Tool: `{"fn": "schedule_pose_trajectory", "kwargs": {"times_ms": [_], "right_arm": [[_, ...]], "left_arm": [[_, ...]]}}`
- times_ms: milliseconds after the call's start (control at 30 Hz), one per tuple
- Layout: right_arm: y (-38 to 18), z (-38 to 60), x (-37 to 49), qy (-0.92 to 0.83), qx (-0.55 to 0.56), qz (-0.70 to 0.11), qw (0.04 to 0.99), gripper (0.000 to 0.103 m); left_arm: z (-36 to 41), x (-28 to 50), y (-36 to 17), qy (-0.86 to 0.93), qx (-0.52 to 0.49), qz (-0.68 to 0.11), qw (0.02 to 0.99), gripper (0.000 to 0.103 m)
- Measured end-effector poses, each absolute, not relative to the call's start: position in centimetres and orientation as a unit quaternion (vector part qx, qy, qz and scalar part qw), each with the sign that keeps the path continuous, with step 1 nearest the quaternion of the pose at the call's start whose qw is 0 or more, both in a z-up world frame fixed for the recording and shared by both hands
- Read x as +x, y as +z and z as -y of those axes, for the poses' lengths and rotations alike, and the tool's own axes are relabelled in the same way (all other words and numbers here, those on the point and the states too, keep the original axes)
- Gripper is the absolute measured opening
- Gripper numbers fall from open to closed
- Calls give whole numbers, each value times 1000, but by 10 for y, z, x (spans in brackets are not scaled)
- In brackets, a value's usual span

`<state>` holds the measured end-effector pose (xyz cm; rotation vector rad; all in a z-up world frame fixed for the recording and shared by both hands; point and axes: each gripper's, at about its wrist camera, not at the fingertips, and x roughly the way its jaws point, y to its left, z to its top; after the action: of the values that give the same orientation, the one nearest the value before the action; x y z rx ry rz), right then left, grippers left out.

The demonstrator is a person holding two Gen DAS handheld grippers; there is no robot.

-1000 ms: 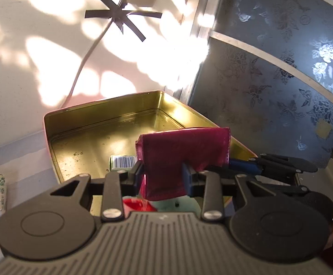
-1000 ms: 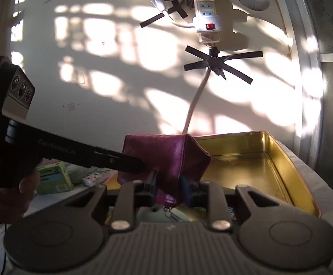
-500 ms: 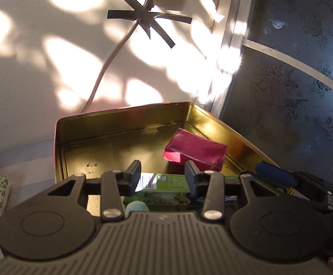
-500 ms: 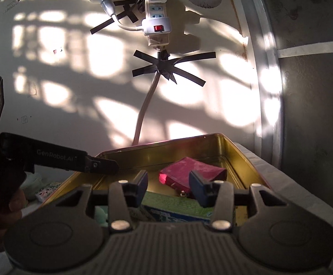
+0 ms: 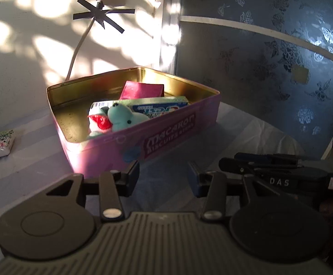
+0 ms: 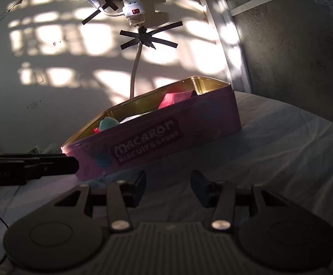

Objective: Organize objects
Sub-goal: 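Carry the pink pouch into the tin and release both tools, then move both tools to the green medicine box and grasp it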

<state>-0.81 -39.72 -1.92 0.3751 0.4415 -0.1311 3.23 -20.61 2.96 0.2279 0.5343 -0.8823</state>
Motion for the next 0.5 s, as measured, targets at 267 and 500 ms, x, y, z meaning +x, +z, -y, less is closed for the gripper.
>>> {"fn": "schedule_pose_trajectory", "kwargs": {"times_ms": [267,500], "right_arm": [[-24,368,-15,-47,168,-255,951,50],[-16,303,11,55,132,-286,947,50]], "left_arm": [[163,42,-6,-364,138,-316,865,50],[83,59,-6,-293,109,-325,893,50]]}}
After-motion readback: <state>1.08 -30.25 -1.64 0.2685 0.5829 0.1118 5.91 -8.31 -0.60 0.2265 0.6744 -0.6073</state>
